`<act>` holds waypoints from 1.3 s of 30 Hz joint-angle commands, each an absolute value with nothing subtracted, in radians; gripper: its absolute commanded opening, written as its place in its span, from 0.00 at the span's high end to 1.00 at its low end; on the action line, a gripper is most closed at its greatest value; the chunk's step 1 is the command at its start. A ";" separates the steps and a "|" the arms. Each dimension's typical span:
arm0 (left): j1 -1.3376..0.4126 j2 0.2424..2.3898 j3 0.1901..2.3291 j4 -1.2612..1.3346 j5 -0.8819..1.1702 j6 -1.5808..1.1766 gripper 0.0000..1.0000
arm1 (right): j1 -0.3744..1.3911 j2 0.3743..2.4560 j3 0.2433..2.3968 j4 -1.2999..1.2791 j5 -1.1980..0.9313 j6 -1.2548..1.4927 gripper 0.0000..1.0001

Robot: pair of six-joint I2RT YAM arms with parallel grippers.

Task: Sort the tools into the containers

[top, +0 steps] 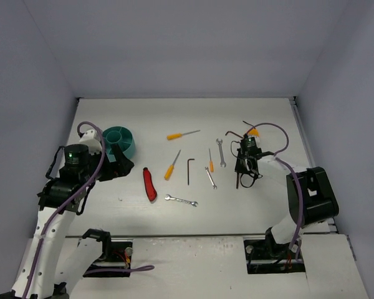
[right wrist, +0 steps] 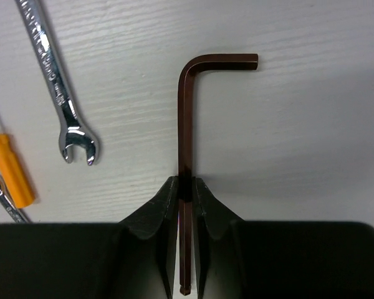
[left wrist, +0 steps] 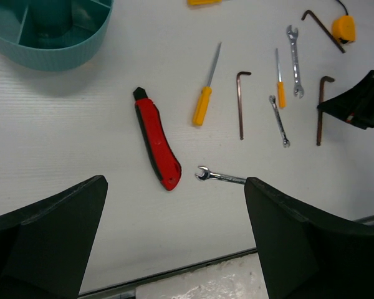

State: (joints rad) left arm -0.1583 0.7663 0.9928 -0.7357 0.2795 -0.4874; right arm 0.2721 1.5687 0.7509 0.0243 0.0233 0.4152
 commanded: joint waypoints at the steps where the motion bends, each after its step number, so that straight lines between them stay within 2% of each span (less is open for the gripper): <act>1: -0.204 0.820 1.020 -0.553 0.388 -0.584 0.10 | 0.351 1.524 0.744 -0.070 0.053 0.384 1.00; 4: -0.284 0.861 1.020 -0.470 0.371 -0.646 0.10 | 0.377 1.434 0.747 -0.060 0.086 0.352 1.00; 9: -0.395 0.976 1.054 -0.355 0.345 -0.698 0.10 | 0.427 1.232 0.720 0.021 0.026 0.315 1.00; 15: -0.498 1.108 1.119 -0.204 0.319 -0.762 0.10 | 0.592 1.062 0.723 0.105 -0.060 0.208 1.00; 23: -0.617 1.223 1.165 -0.050 0.276 -0.778 0.10 | 0.750 1.029 0.760 0.183 -0.083 0.176 1.00; 34: -0.679 1.338 1.219 -0.122 0.163 -0.782 0.11 | 0.862 1.074 0.792 0.249 -0.041 0.189 1.00; 36: -0.684 1.354 1.220 -0.118 0.172 -0.793 0.14 | 0.868 1.077 0.793 0.256 -0.036 0.192 1.00; 39: -0.692 1.363 1.217 -0.114 0.174 -0.808 0.25 | 0.876 1.082 0.792 0.269 -0.028 0.195 1.00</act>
